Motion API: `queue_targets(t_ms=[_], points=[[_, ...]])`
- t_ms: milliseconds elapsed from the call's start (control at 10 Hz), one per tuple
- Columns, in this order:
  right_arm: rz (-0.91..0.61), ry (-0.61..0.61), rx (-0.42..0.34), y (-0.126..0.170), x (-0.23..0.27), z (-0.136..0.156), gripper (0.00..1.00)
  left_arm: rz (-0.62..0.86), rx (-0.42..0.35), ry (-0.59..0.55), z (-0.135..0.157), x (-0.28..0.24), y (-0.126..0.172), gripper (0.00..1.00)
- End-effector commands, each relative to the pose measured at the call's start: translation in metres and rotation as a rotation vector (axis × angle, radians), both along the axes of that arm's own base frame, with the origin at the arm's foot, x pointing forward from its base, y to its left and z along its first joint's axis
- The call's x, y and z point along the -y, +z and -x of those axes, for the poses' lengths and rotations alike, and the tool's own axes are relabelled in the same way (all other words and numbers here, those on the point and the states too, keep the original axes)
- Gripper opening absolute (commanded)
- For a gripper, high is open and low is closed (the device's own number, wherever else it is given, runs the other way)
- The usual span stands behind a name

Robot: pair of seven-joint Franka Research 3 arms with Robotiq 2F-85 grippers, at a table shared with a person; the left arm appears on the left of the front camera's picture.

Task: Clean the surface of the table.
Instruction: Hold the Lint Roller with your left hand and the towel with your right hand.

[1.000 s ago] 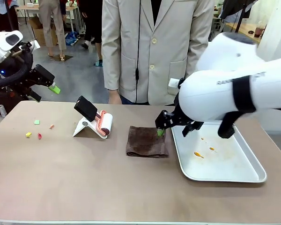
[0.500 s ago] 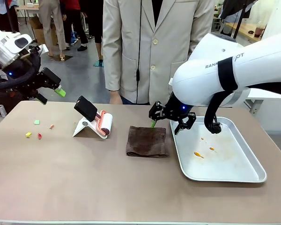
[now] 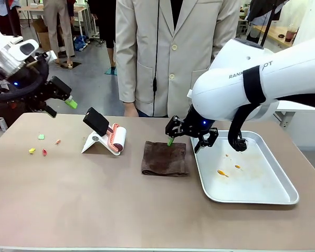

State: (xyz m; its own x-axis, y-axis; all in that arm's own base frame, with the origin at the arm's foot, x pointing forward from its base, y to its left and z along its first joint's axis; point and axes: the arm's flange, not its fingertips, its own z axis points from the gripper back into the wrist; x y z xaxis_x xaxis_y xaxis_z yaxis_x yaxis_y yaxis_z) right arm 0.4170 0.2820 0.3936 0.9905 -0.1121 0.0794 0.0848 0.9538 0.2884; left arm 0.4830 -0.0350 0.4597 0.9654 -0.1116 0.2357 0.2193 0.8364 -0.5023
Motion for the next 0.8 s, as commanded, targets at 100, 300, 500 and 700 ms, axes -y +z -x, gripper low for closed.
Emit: queue_targets(t_ms=[100, 300, 500, 700], points=[[0.049, -0.007, -0.038, -0.015, -0.019, -0.032, 1.00, 0.042, -0.082, 0.020, -0.036, 0.018, -0.012, 1.00], [0.096, 0.009, -0.037, -0.030, -0.035, -0.048, 1.00, 0.034, -0.104, 0.057, -0.056, 0.023, -0.026, 1.00], [0.117, 0.011, -0.066, -0.038, -0.048, -0.057, 1.00, 0.082, -0.129, 0.052, -0.068, 0.030, -0.036, 1.00], [0.147, 0.027, -0.102, -0.044, -0.055, -0.063, 1.00, 0.135, -0.163, 0.027, -0.076, 0.037, -0.049, 1.00]])
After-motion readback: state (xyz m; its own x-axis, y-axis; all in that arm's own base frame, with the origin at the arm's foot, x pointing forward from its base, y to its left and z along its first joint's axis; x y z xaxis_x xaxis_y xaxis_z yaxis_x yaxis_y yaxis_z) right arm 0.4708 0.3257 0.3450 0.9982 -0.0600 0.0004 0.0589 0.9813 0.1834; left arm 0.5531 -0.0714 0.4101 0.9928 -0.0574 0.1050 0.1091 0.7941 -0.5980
